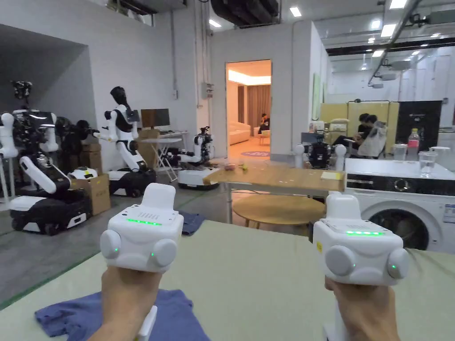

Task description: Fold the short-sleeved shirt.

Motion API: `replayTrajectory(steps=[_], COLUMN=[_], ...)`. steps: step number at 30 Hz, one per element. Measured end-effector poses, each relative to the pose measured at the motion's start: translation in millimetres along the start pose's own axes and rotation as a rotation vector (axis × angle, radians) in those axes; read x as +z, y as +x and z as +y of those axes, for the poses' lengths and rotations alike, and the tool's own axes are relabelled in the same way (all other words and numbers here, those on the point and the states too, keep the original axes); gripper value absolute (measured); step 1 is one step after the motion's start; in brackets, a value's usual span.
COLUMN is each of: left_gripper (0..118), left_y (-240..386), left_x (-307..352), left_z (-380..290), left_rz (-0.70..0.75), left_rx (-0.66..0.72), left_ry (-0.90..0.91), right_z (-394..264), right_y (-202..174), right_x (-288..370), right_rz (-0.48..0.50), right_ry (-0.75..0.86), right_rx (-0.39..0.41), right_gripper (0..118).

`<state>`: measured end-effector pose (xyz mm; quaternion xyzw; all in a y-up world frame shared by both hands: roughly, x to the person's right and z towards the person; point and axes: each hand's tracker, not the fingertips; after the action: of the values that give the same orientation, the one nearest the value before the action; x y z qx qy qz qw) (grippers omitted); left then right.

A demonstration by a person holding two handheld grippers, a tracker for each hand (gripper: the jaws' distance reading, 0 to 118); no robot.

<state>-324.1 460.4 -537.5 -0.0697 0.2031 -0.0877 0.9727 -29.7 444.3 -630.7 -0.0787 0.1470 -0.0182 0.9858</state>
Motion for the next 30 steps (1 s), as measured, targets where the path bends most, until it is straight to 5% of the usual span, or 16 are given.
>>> replayTrajectory(steps=[4,8,14,19,23,24,26,27,30], left_gripper=[0,0,0,0,0,12,97,118,117], left_y=[-88,-134,-113,-71,-24,-13,5,14,35], left_x=[1,-1,-54,-141,-195,-205,-229,-239,-263], left_z=[-31,-61,-99,-149,-195,-202,-213,-218,-229], left_rz=[0.138,0.193,0.104,-0.105,-0.252,-0.242,-0.216,-0.210,-0.188], left_rx=[-0.024,0.050,0.129,0.341,0.353,0.328,0.302,0.262,0.203], left_ry=[-0.137,-0.219,-0.366,-0.741,-0.914,-0.904,-0.897,-0.908,-0.879], right_z=[-14,-28,-48,-73,-97,-103,-115,-121,-136], right_y=[-80,-122,-132,-129,-118,-115,-107,-103,-92], right_x=[-11,-20,-49,-86,-118,-128,-148,-158,-182], right_rz=[0.172,0.246,0.269,0.272,0.269,0.268,0.253,0.244,0.221], right_ry=[-0.009,-0.014,-0.051,-0.079,-0.113,-0.122,-0.149,-0.161,-0.187], right_rx=[0.022,0.050,0.060,0.116,0.132,0.136,0.145,0.149,0.168], right_gripper=[0,0,0,0,0,0,0,0,0])
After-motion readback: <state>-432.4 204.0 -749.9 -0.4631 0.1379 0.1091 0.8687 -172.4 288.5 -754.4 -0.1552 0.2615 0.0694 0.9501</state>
